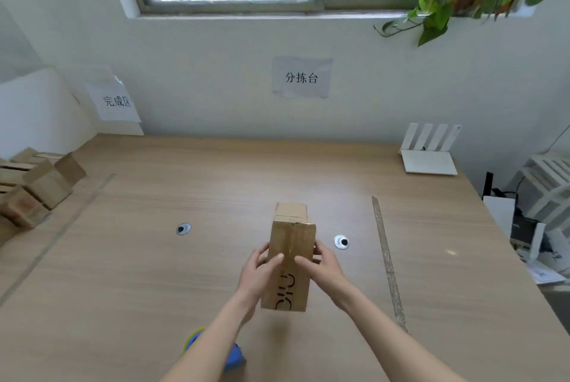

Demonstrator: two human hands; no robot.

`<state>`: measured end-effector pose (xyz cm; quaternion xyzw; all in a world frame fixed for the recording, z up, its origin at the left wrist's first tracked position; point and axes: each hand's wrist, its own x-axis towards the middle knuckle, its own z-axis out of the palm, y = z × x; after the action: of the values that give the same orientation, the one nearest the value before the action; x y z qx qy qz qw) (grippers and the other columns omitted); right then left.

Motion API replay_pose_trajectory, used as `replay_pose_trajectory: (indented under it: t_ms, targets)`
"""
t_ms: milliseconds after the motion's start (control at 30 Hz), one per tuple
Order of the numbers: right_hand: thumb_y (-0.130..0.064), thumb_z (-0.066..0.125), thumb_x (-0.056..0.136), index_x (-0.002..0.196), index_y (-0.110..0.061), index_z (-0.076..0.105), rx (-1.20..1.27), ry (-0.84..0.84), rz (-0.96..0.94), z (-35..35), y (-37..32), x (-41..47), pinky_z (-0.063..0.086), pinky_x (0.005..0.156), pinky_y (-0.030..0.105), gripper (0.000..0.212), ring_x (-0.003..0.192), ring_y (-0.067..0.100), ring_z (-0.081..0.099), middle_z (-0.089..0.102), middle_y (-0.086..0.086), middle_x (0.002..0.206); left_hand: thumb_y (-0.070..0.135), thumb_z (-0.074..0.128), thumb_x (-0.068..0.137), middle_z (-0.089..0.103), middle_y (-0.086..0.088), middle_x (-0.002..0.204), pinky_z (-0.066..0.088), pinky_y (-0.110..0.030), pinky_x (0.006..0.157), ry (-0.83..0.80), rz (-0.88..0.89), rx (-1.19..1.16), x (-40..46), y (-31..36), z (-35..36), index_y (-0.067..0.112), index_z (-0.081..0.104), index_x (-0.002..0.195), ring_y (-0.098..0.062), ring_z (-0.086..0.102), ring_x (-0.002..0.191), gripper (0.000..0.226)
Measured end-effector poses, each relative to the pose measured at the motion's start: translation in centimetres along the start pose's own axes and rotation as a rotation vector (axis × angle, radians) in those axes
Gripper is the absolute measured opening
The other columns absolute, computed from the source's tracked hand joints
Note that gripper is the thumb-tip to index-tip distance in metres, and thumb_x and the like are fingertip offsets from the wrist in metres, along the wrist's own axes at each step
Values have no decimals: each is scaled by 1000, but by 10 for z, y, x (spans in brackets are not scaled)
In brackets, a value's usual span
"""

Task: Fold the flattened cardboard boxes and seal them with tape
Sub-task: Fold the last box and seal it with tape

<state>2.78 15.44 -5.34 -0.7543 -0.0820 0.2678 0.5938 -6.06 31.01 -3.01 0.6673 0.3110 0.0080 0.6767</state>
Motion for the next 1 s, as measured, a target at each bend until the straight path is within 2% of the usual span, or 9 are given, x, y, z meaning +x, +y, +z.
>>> replay_pose_trajectory:
  t_ms: [33,133,267,367,500,600,767,900,1000]
  targets:
    - [-36,75,88,124,-34,60,75,-4,-9,1,-23,-4,58,93,36,39,109,10,66,61,1,126,47,59,95,67,7,116,44,-23,68,21,8,-63,-5,19,-3,28,57,127,-8,64,100,37]
    - [-58,70,87,119,-27,53,139,22,-20,6,-86,-12,53,95,39,48,108,5,62,63,-8,118,60,35,99,68,5,110,38,-22,67,62,64,-174,-18,70,-19,18,61,114,-5,61,97,51]
    - [-64,73,81,112,-23,51,21,53,-124,20,-146,-18,50,83,29,56,103,9,64,67,-3,113,49,65,89,68,-3,117,47,-17,66,111,205,-147,-35,114,-55,15,59,113,-6,64,97,43]
    - [-54,78,83,125,-22,50,33,-15,-207,33,-184,-32,54,92,31,60,104,9,69,72,-1,115,55,79,69,55,1,137,47,-17,83,67,288,-118,-54,140,-91,24,47,139,-5,57,113,83]
    - [-47,78,85,134,-24,46,39,-156,-332,64,-227,-57,51,104,43,63,109,17,70,76,0,114,78,82,45,32,-4,145,34,-39,107,157,288,-9,-73,161,-149,54,24,148,-18,34,132,120]
    - [-36,75,91,134,-20,44,39,-212,-395,96,-250,-74,52,104,44,55,111,23,70,75,5,117,79,83,48,40,4,147,31,-52,113,89,296,-8,-74,161,-193,63,21,142,-21,39,137,114]
    - [-26,71,95,134,-20,46,49,-200,-440,149,-271,-87,53,104,41,47,110,26,71,75,9,117,50,81,74,52,12,132,39,-34,100,162,400,-137,-99,167,-257,36,42,143,-14,49,120,81]
    - [-20,72,94,137,-25,48,-59,-132,-536,198,-279,-88,57,93,32,49,105,18,71,65,9,127,43,89,67,54,5,130,40,-27,97,287,415,-78,-104,153,-314,24,45,145,-13,50,117,92]
    - [-13,73,93,135,-35,51,-133,-62,-600,239,-288,-90,58,82,27,53,99,22,72,66,8,119,45,94,55,58,4,130,43,-28,99,390,438,-75,-114,142,-353,23,51,139,-14,52,122,97]
